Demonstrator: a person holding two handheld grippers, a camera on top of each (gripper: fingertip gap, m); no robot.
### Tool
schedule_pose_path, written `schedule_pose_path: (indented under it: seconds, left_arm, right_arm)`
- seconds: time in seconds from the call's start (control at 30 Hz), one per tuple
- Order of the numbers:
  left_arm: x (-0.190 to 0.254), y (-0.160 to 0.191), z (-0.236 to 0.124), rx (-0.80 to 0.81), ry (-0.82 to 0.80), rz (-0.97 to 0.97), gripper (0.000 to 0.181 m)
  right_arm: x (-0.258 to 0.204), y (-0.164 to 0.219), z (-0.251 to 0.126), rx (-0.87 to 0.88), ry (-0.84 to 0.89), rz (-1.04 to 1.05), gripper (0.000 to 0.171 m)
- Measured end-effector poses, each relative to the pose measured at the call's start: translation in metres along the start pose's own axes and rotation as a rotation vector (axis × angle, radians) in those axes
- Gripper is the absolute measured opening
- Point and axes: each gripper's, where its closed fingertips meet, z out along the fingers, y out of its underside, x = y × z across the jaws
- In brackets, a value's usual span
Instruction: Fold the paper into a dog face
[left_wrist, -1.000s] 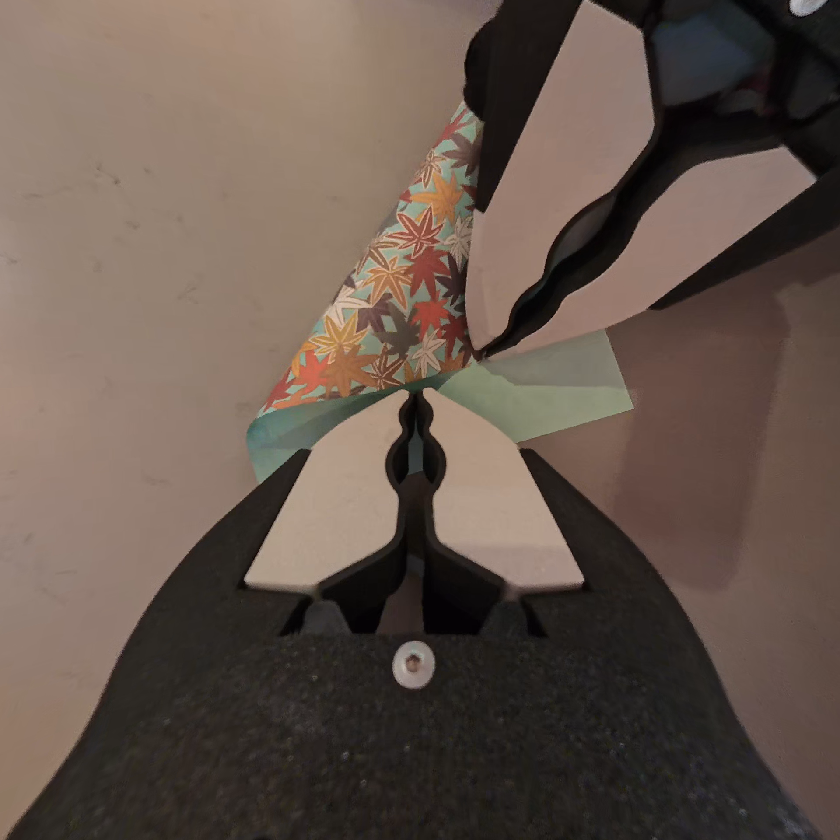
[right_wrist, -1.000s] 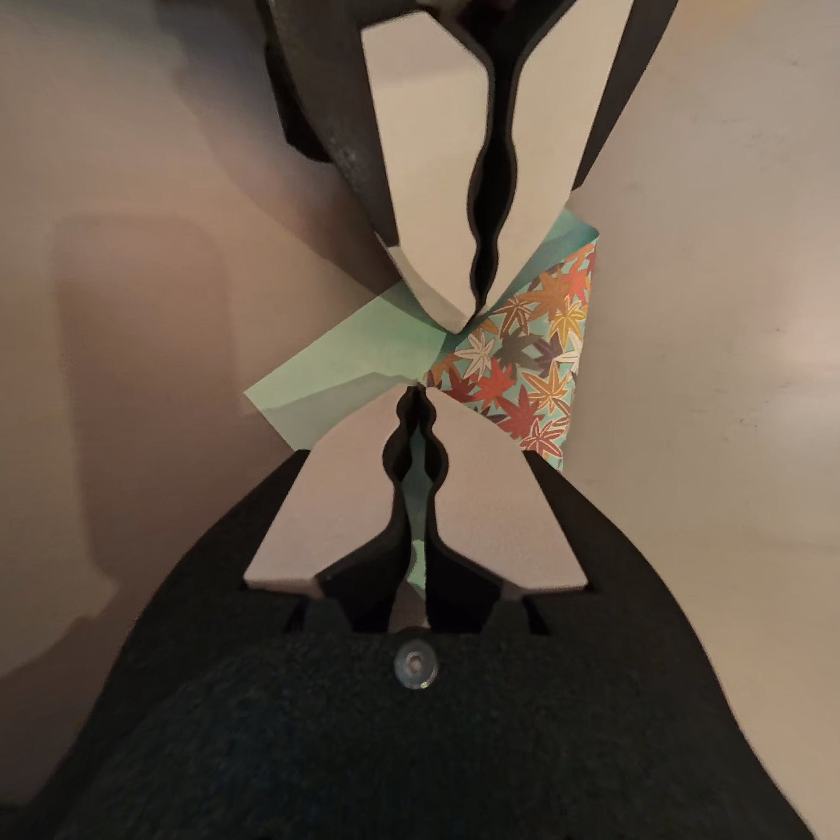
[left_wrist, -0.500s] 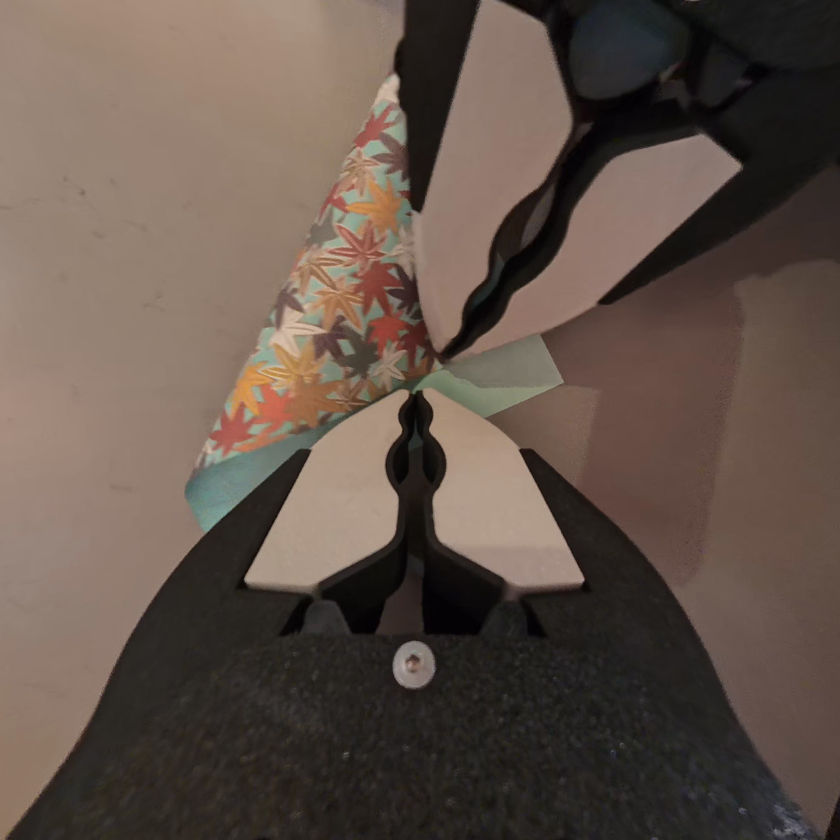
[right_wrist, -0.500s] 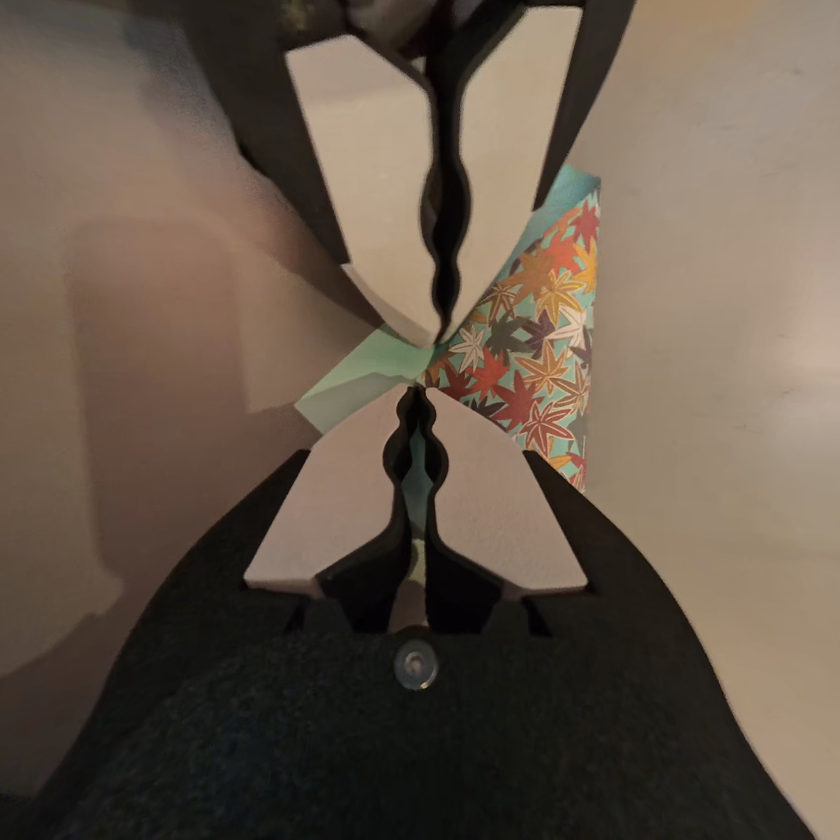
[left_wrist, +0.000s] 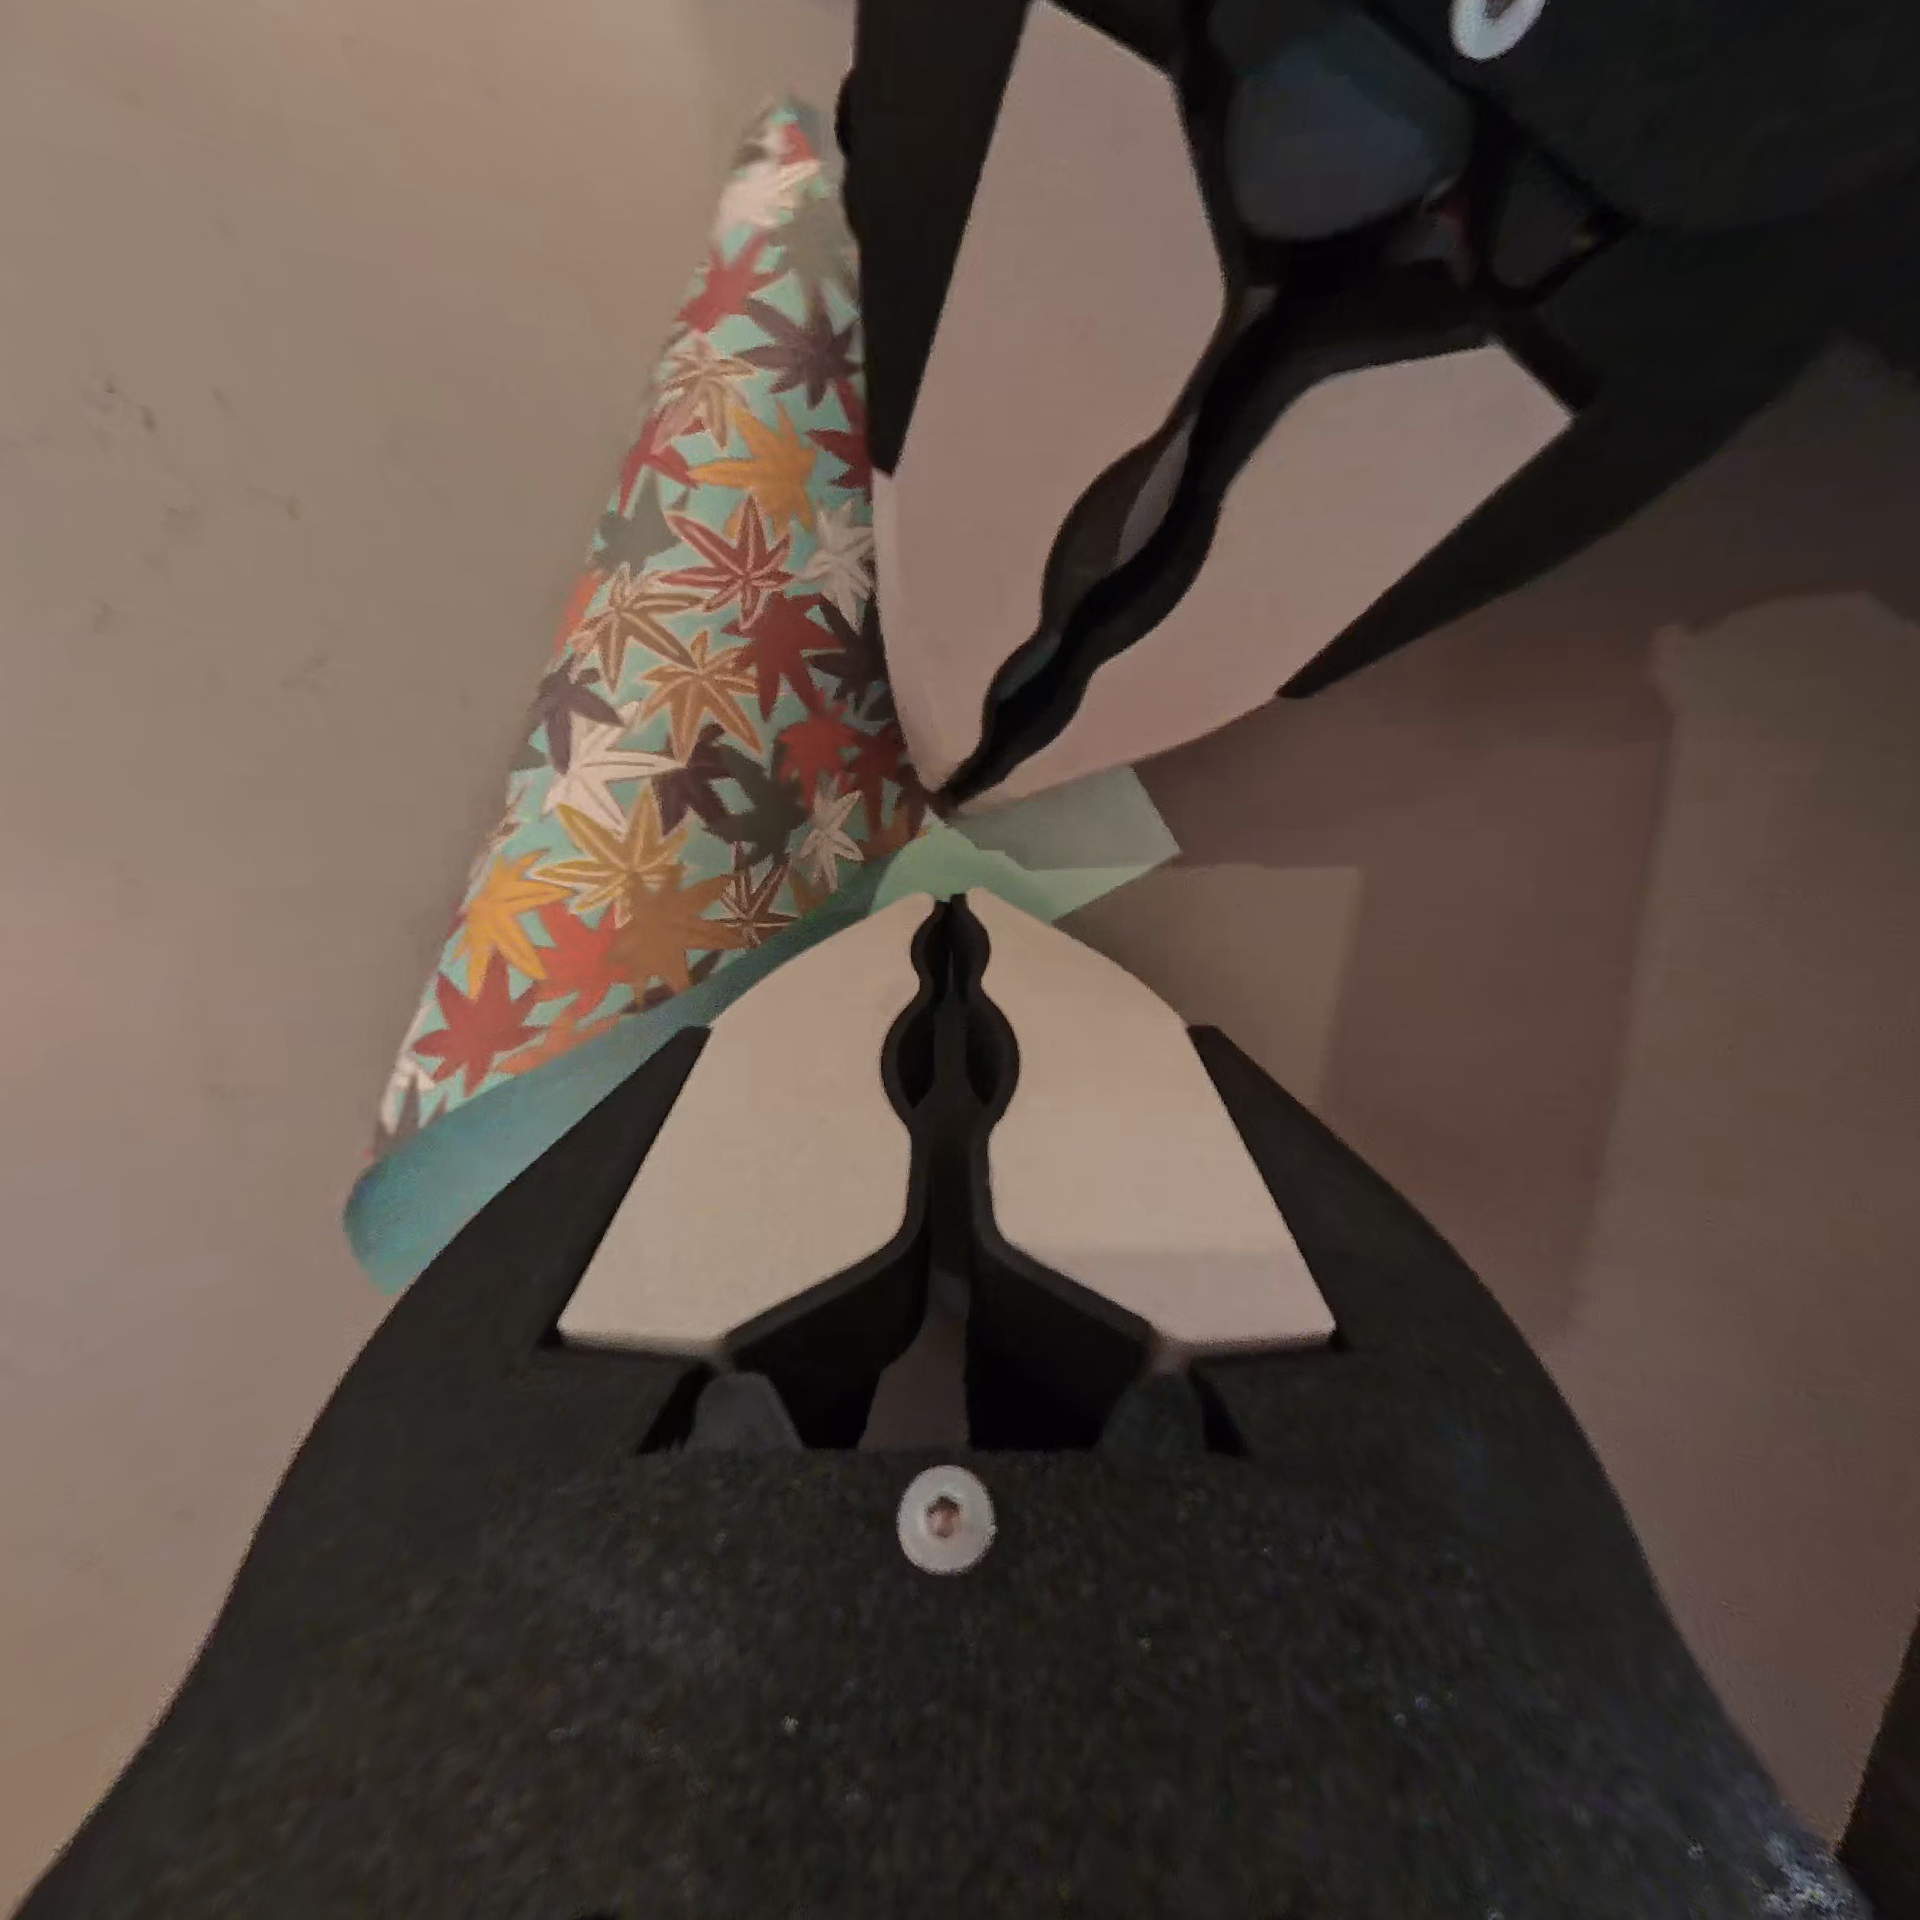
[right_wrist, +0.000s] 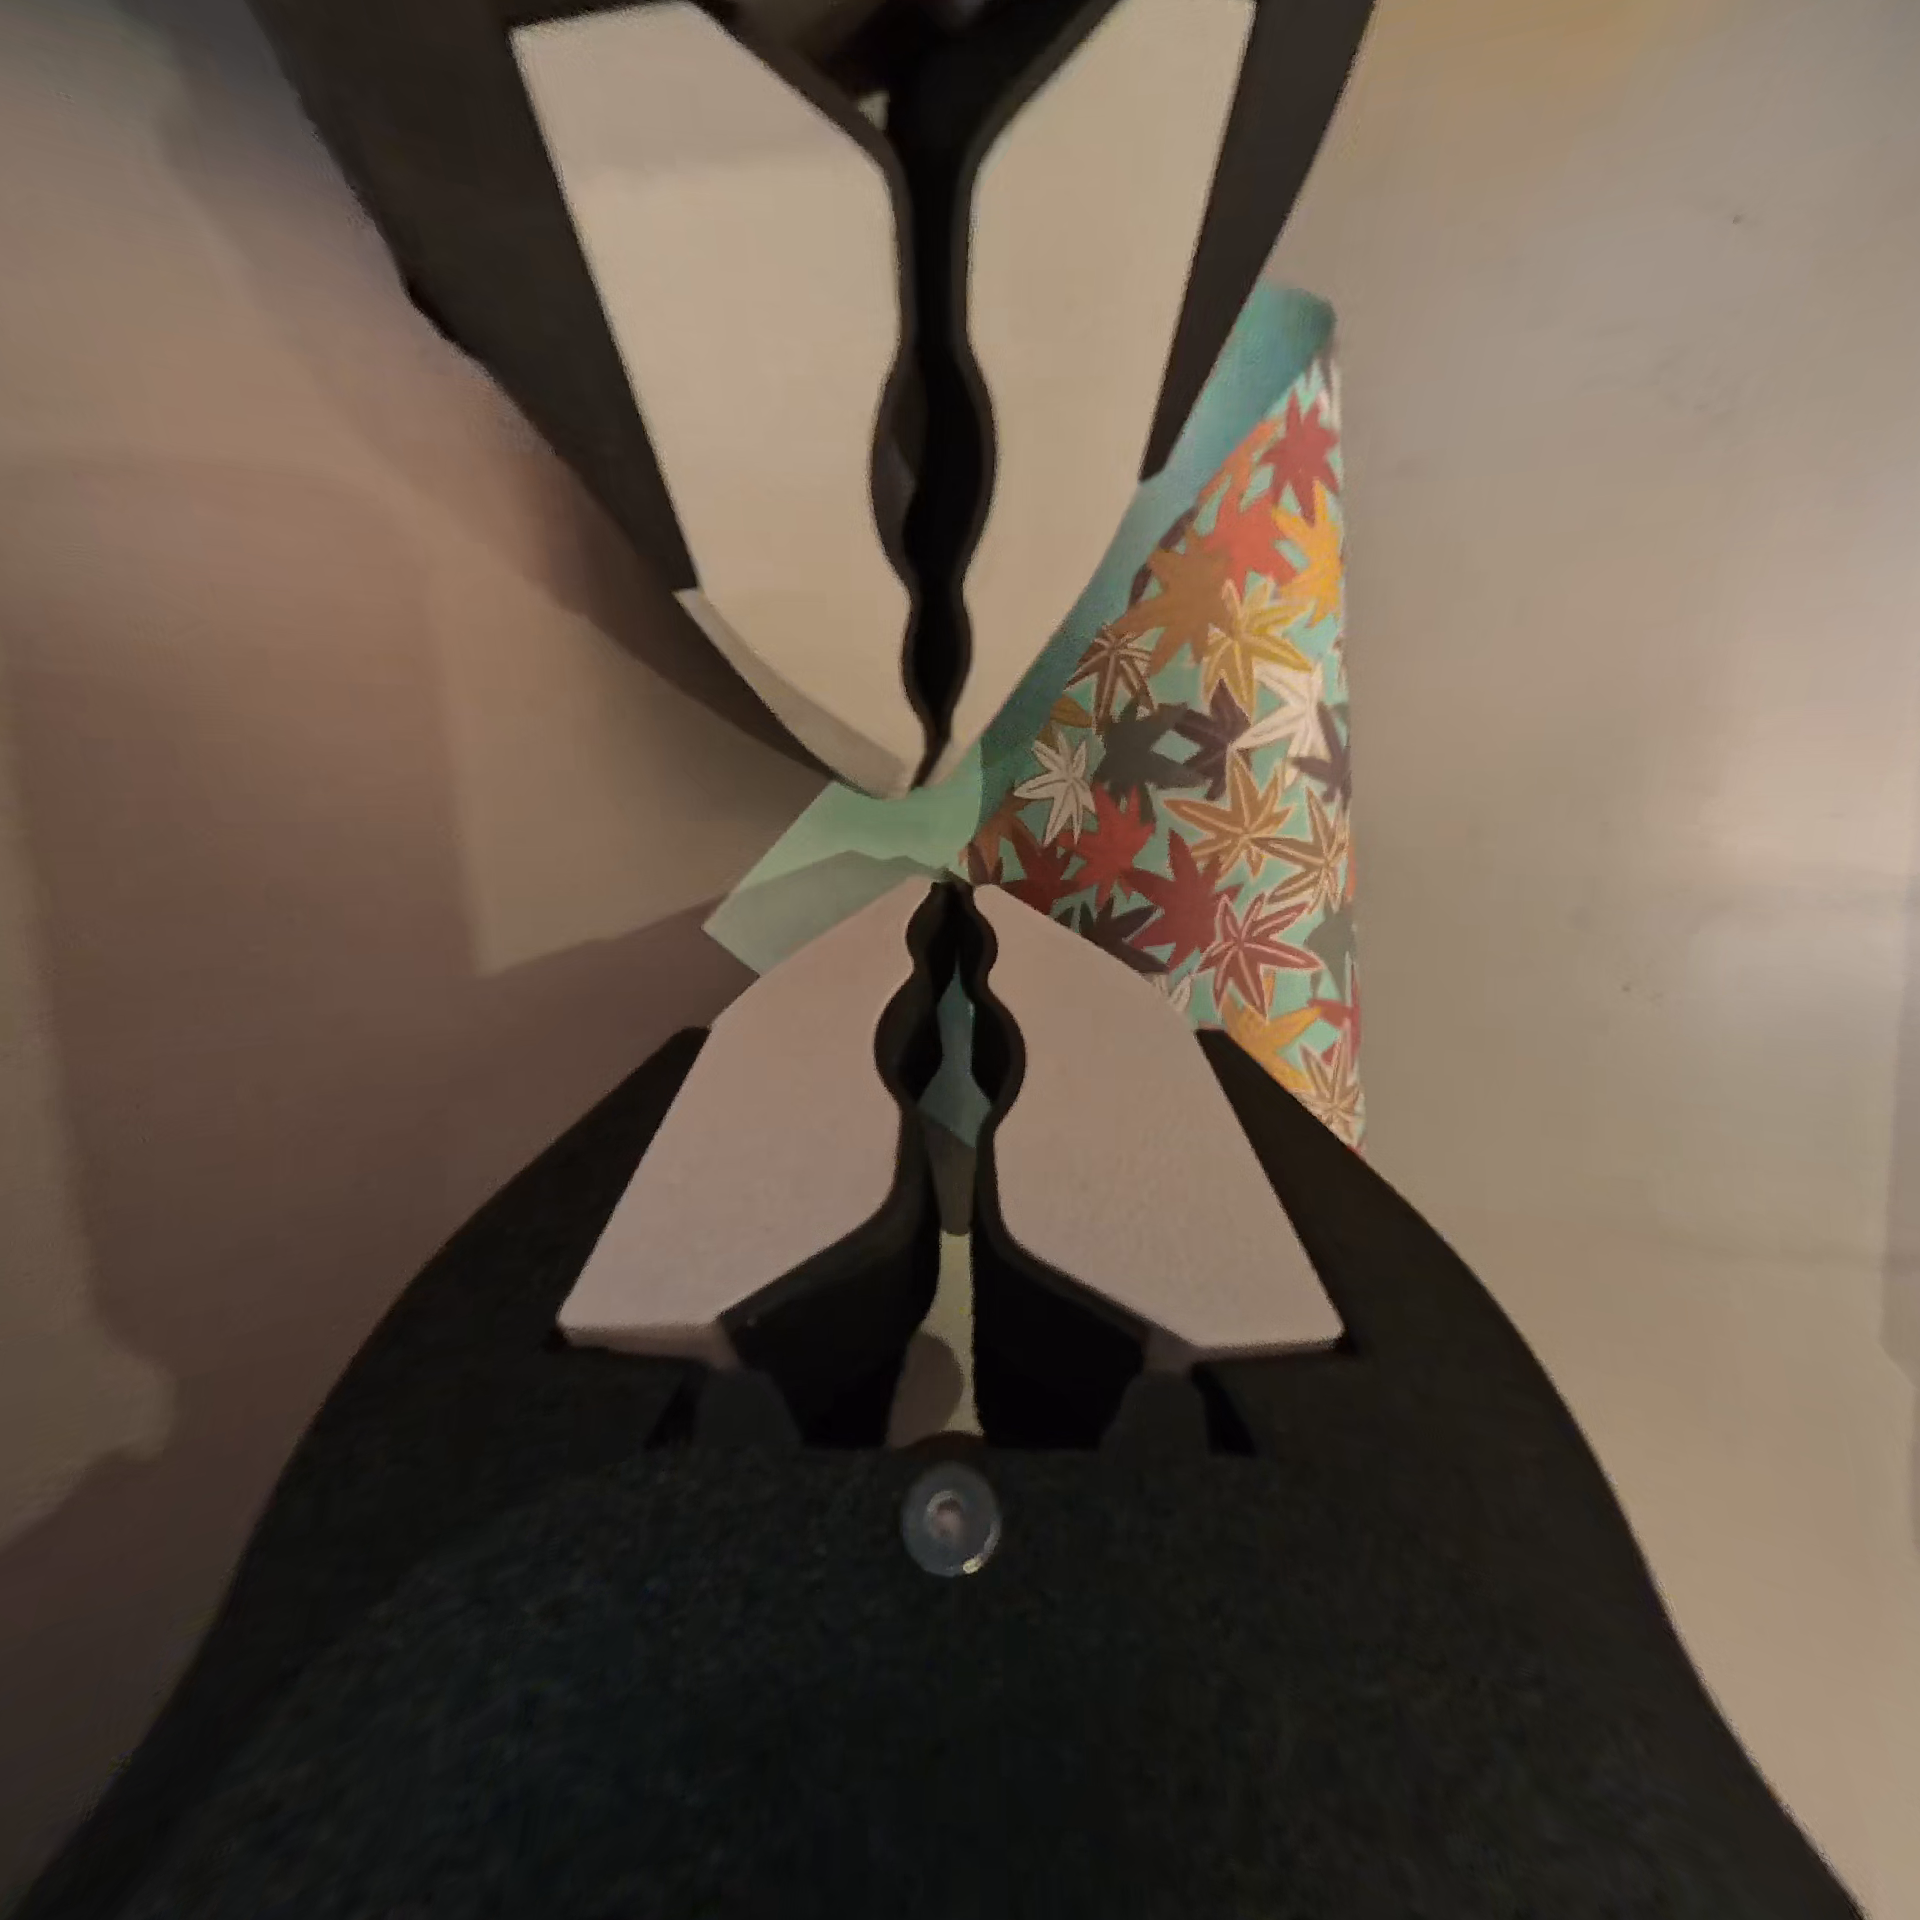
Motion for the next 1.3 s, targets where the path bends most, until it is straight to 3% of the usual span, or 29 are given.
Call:
schedule_pose_path:
  seconds: [0.53,1.3]
  left_arm:
    - [-0.053,0.012,-0.009,0.028,-0.059,-0.108,0.000]
    - [-0.053,0.010,-0.007,0.013,-0.106,-0.103,0.000]
  right_arm:
    - [0.046,-0.022,0.031,0.055,-0.014,-0.074,0.000]
    - [0.015,-0.021,0.019,0.049,-0.099,-0.041,0.000]
